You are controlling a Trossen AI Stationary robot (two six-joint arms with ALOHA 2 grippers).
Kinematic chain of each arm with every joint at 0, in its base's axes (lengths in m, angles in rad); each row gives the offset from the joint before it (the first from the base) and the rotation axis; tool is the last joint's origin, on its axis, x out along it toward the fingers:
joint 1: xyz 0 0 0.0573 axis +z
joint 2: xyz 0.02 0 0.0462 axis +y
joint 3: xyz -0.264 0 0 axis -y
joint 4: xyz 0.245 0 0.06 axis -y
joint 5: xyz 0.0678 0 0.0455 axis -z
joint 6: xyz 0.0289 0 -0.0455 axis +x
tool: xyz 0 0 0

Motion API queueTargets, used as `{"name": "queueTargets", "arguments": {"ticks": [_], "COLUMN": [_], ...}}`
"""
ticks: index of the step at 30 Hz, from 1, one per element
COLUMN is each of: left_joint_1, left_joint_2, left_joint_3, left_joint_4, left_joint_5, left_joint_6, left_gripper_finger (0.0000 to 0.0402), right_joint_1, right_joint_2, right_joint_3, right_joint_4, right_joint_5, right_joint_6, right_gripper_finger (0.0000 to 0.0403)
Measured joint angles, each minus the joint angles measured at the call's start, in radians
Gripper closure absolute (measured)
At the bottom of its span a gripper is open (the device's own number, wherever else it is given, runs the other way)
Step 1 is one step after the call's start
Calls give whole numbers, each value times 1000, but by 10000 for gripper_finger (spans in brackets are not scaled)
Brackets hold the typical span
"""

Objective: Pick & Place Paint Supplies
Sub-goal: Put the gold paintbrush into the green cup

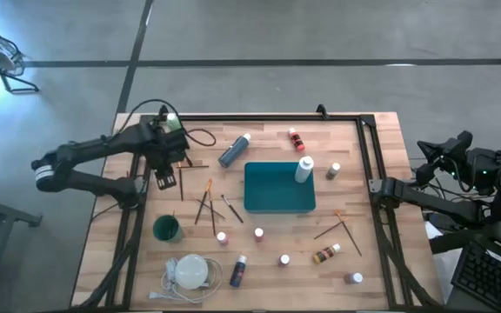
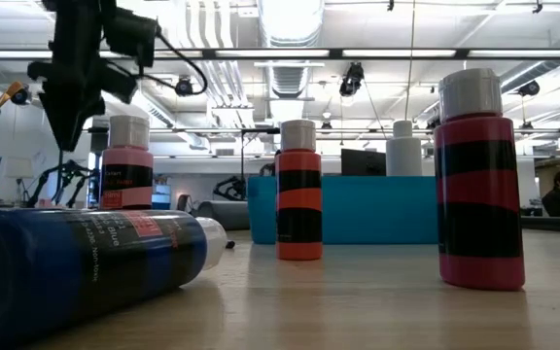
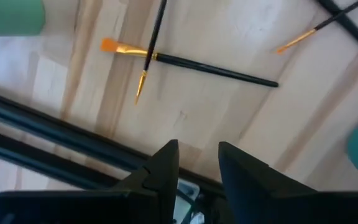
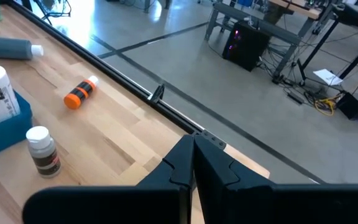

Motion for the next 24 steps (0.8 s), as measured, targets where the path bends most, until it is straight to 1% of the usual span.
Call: {"name": "queueTargets", "arguments": {"ticks": [7, 13, 19, 24], "left_joint_1": [18, 62, 92, 104], "left_joint_2": [13, 98, 187, 226], "left_joint_3": [-67, -73, -73, -73], "left_joint_4": [61, 68, 132, 161], "left_joint_5": [-2, -19, -35, -51], "left_joint_6": [-33, -51, -7, 29], "left_gripper_finger": [282, 282, 282, 282], "right_joint_1": [0, 0, 0, 0], "right_joint_2": [0, 0, 0, 0], "right_joint_3": [0, 0, 0, 0], "right_joint_4": [0, 0, 0, 0], "right_joint_5": [0, 0, 0, 0], "right_joint_6": [-2, -1, 1, 1], "right_gripper_finger": [394, 394, 394, 394]}}
